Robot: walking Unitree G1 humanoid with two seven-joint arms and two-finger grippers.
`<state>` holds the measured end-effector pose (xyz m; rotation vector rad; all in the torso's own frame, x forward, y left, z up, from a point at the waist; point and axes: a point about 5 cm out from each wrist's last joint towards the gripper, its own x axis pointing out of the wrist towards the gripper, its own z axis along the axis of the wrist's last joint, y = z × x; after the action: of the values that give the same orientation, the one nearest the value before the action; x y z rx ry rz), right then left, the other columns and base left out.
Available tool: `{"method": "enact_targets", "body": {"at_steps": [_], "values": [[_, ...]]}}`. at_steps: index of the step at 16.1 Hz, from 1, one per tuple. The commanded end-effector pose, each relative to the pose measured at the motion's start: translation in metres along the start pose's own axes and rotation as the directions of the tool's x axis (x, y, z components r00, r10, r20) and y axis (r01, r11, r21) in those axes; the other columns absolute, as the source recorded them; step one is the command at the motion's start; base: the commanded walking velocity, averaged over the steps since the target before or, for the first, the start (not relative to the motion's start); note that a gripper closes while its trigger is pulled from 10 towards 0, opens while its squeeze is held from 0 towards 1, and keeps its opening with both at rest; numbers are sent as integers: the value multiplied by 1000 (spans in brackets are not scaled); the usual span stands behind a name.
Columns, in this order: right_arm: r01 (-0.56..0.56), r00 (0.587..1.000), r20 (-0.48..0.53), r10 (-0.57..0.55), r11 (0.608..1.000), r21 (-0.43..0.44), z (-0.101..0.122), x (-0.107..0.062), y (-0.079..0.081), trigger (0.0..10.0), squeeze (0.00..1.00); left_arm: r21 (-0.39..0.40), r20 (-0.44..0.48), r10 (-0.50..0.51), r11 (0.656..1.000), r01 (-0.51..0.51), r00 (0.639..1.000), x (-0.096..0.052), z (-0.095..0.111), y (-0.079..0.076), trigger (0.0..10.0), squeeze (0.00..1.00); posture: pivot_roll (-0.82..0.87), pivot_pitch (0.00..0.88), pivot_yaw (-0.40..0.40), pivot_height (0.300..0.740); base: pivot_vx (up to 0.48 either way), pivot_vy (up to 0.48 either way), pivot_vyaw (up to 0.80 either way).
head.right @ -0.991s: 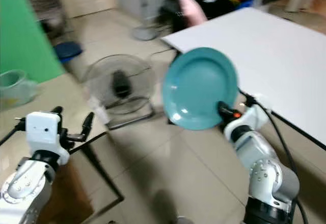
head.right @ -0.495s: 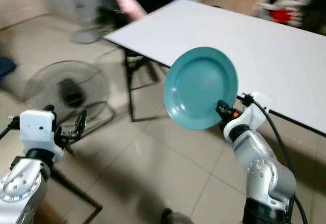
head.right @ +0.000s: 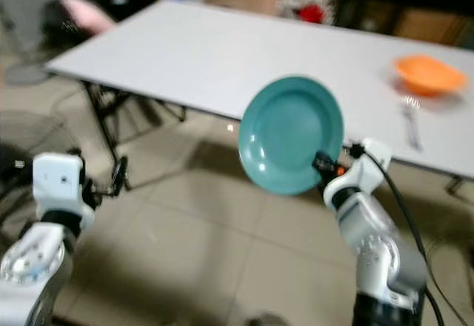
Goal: Setting the table
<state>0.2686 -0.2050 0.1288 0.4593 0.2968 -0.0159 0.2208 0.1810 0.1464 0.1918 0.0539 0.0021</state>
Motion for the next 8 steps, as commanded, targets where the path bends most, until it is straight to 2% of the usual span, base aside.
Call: {"method": "enact_targets", "body": {"at_steps": [1,8], "values": [[-14,999,43,14,1000,-10,9,0,3,10000,0,5,-1,-10,1000,10,1000,0,0,-3,10000,0,-86,0,39,740,0,-345,-750],[23,998,52,-23,1000,-2,9,-6,-4,10000,0,6,2,-38,999,38,999,2,0,-8,10000,0,-98,1,51,740,0,-291,-749]]}}
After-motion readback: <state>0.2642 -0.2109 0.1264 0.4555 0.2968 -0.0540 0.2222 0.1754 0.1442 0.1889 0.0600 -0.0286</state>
